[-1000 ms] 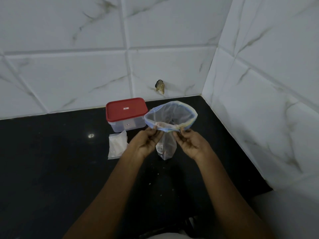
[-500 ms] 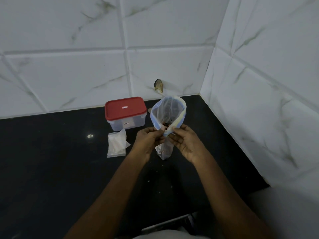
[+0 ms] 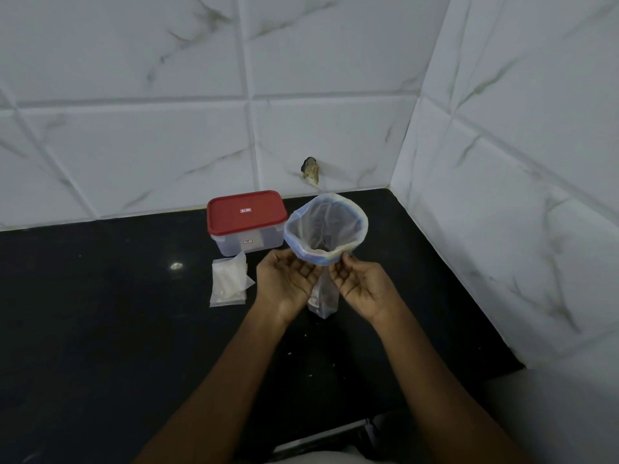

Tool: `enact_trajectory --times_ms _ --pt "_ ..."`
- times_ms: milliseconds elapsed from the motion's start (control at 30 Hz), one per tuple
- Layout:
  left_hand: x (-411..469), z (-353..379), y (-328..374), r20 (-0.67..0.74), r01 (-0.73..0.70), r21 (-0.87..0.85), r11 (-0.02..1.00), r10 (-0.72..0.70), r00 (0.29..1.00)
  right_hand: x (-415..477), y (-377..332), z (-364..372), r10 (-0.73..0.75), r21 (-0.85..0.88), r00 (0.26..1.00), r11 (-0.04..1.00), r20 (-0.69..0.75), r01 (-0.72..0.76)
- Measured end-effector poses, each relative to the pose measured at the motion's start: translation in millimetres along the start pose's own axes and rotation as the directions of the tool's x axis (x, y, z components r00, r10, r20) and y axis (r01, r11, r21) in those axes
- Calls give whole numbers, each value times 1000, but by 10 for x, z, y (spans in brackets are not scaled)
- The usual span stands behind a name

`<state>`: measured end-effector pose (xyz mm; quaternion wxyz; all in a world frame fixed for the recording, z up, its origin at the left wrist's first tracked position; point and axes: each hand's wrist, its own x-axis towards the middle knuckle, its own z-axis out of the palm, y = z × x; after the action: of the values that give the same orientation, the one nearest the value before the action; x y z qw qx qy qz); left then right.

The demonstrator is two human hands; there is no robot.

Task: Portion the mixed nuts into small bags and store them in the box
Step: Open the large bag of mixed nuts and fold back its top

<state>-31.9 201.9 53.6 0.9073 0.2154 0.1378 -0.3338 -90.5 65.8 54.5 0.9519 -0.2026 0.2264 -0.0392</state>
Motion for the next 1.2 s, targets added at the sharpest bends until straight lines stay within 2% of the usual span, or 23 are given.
enact_trajectory --times_ms 100,167,200,267,333,400,433,533,567,600,667,700,733,800,867,933,967,1033,1133,1200 --pt "48 82 92 -49 -81 355 931 105 993 24 -62 -7 -8 -165 1000 986 1 8" --pt "85 148 115 -119 -19 580 814 108 987 55 -83 4 0 -345 999 938 -42 -15" --pt "101 185 117 -156 36 691 722 99 983 58 -93 19 7 -452 998 891 -66 -36" --pt "131 216 131 -195 114 875 471 128 972 79 -124 30 25 -670 993 736 -113 -95" --pt "178 188 182 -170 122 959 256 173 970 85 -179 65 1 -808 988 575 -156 -128" --pt "257 145 277 -92 70 991 111 206 974 94 -253 138 -96 -872 977 475 -189 -122" --pt "314 136 318 -48 29 996 85 229 972 120 -291 172 -156 -892 969 439 -193 -107" --pt "438 264 382 46 -90 986 139 290 956 254 -400 254 -278 -915 949 403 -146 -23" --pt "472 318 384 81 -118 986 116 286 955 315 -421 269 -301 -927 946 375 -120 2" --pt "511 361 380 114 -132 990 52 259 959 365 -429 317 -315 -951 945 308 -83 19" --pt "579 415 374 159 -141 984 -110 173 972 479 -424 394 -304 -997 952 78 -26 -3" --pt "607 433 375 167 -145 976 -160 134 977 522 -417 443 -284 -999 958 -23 -30 -38" --pt "624 452 387 171 -150 972 -181 103 980 539 -426 485 -262 -995 964 -70 -44 -65" --pt "638 487 444 157 -147 975 -165 46 987 525 -494 532 -219 -995 973 -57 -66 -80" --pt "622 522 521 106 -112 988 -111 -54 993 496 -595 509 -161 -997 983 19 -83 -81" --pt "650 532 573 47 -58 993 -106 -95 994 508 -664 466 -145 -993 985 87 -94 -82" --pt "696 530 584 27 -35 991 -129 -62 998 547 -676 440 -175 -994 981 82 -87 -74" --pt "814 534 562 48 -28 973 -231 81 996 692 -663 439 -288 -999 957 -3 -40 -43" --pt "930 604 515 192 -72 907 -416 255 948 849 -587 517 -403 -969 908 -247 118 16" --pt "965 634 506 240 -90 892 -442 297 924 926 -558 549 -436 -933 880 -359 188 21"
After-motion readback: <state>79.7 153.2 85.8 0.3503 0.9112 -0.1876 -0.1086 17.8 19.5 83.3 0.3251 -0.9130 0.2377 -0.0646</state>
